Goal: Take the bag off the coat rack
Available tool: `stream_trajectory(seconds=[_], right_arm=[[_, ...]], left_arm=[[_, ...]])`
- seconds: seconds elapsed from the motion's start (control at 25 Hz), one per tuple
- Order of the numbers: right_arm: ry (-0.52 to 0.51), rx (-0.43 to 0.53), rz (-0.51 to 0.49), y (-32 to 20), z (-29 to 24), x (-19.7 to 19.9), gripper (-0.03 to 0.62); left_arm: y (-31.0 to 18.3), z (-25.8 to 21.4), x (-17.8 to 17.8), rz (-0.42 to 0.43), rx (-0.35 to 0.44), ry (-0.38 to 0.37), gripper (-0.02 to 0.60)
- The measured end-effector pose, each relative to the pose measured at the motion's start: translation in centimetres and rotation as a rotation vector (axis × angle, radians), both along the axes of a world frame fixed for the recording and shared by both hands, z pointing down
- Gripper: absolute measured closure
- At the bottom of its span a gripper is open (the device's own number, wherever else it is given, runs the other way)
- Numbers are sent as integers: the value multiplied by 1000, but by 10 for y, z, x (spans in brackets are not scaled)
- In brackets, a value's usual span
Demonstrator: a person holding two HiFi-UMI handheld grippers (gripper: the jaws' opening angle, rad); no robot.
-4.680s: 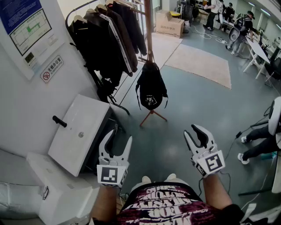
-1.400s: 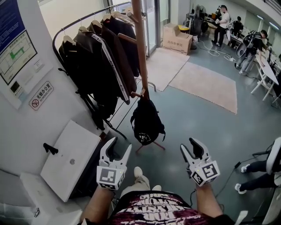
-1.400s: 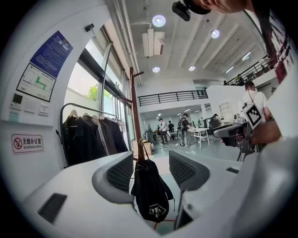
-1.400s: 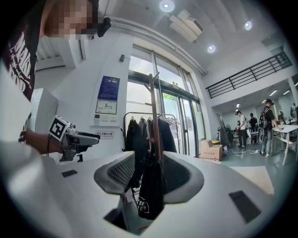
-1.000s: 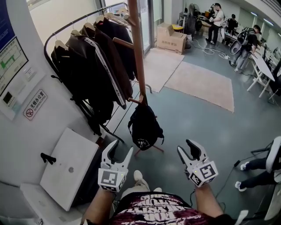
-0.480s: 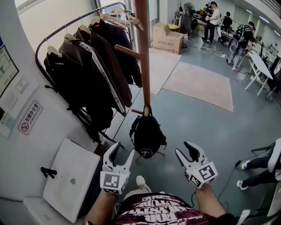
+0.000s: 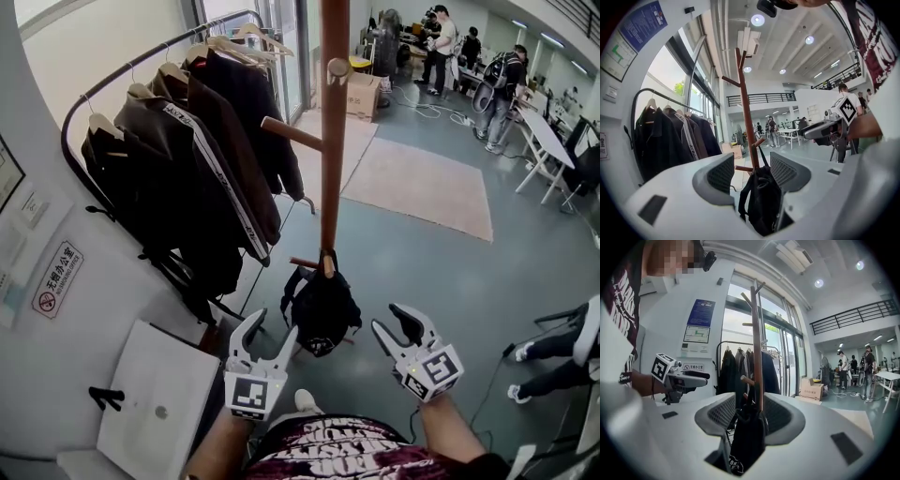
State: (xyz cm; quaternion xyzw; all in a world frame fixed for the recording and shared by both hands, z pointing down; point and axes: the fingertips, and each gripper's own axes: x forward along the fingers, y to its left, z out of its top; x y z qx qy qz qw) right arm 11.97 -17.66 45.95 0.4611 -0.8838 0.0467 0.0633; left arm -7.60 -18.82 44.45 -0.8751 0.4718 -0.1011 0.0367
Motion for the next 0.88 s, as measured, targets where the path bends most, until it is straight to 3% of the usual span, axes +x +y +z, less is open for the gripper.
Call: stream_trajectory(seconds=[0.4, 0.56, 0.88], right_arm=[[21, 8, 10, -30, -2, -44, 399], [35, 3, 4, -33, -2, -52, 398], [50, -2, 17, -36, -3, -50, 398]], left_arm=[[-27, 11, -17, 61, -34, 36, 340], [-29, 13, -12, 98, -64, 85, 339], [-47, 23, 6, 123, -102, 109, 340]])
